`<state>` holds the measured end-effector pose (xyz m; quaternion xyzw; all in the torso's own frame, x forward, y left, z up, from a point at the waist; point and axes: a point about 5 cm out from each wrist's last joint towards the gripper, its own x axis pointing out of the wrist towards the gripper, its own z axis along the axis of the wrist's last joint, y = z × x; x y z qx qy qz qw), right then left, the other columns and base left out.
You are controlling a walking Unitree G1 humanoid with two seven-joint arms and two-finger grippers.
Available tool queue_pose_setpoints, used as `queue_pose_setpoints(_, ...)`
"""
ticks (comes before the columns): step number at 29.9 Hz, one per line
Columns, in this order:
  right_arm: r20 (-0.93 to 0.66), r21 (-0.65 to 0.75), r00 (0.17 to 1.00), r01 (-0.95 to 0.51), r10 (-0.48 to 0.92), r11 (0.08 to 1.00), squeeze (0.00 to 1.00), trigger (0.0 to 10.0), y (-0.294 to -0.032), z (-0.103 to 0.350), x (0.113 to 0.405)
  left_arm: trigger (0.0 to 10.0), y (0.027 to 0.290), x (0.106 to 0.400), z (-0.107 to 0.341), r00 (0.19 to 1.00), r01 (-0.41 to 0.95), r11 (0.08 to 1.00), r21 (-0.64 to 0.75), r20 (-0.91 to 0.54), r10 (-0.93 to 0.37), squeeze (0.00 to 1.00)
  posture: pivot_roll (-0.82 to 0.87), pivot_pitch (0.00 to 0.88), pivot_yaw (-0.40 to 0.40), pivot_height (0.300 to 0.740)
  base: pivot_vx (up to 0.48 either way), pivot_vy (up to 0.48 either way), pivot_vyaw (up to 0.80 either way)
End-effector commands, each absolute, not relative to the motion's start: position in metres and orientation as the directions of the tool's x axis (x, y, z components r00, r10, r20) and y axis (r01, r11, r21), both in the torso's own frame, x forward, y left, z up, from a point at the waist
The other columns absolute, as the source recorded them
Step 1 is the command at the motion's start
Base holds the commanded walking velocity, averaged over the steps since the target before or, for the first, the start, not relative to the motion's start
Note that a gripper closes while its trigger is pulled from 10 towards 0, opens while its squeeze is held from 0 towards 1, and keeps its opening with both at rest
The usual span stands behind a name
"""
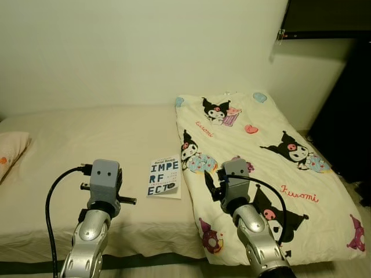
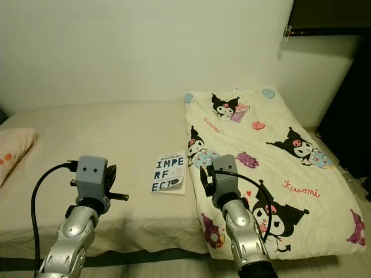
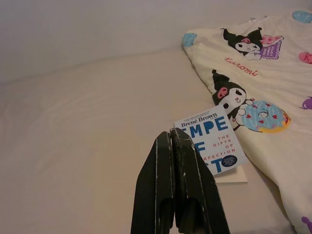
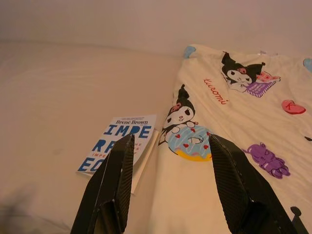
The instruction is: Clean up the room
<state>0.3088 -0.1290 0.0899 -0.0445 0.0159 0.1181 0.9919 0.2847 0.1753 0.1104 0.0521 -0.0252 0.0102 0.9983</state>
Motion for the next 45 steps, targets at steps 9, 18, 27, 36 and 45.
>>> queue_pose_setpoints(9,-0.060,-0.061,0.972,-0.232,0.228,0.971,0.00,10.0,-0.1293,0.0861,0.3069,10.0,0.1795,0.2822,0.1080,0.999,-0.020,0.993,0.115,0.042,0.015,0.00,-0.05,0.091,0.016,0.740,0.313,0.000,0.00)
queue_pose_setpoints(18,-0.063,-0.059,0.971,-0.236,0.232,0.970,0.00,10.0,-0.1285,0.0857,0.3070,10.0,0.1816,0.2812,0.1081,0.998,-0.036,0.993,0.110,0.049,0.030,0.00,-0.05,0.093,0.014,0.740,0.067,0.000,0.00)
queue_pose_setpoints(27,-0.063,-0.056,0.970,-0.236,0.233,0.970,0.00,10.0,-0.1284,0.0855,0.3068,10.0,0.1823,0.2808,0.1082,0.998,-0.039,0.993,0.112,0.051,0.033,0.00,-0.05,0.092,0.014,0.740,0.000,0.000,0.00)
queue_pose_setpoints(36,-0.057,-0.052,0.970,-0.238,0.235,0.970,0.00,10.0,-0.1278,0.0862,0.3073,10.0,0.1811,0.2804,0.1090,0.998,-0.024,0.995,0.095,0.057,0.018,0.00,-0.05,0.095,0.013,0.740,0.000,0.000,0.00)
queue_pose_setpoints(45,-0.053,-0.049,0.971,-0.237,0.235,0.970,0.00,10.0,-0.1279,0.0863,0.3065,10.0,0.1789,0.2800,0.1099,0.998,-0.015,0.994,0.109,0.066,0.008,0.00,-0.05,0.094,0.014,0.740,0.000,0.000,0.00)
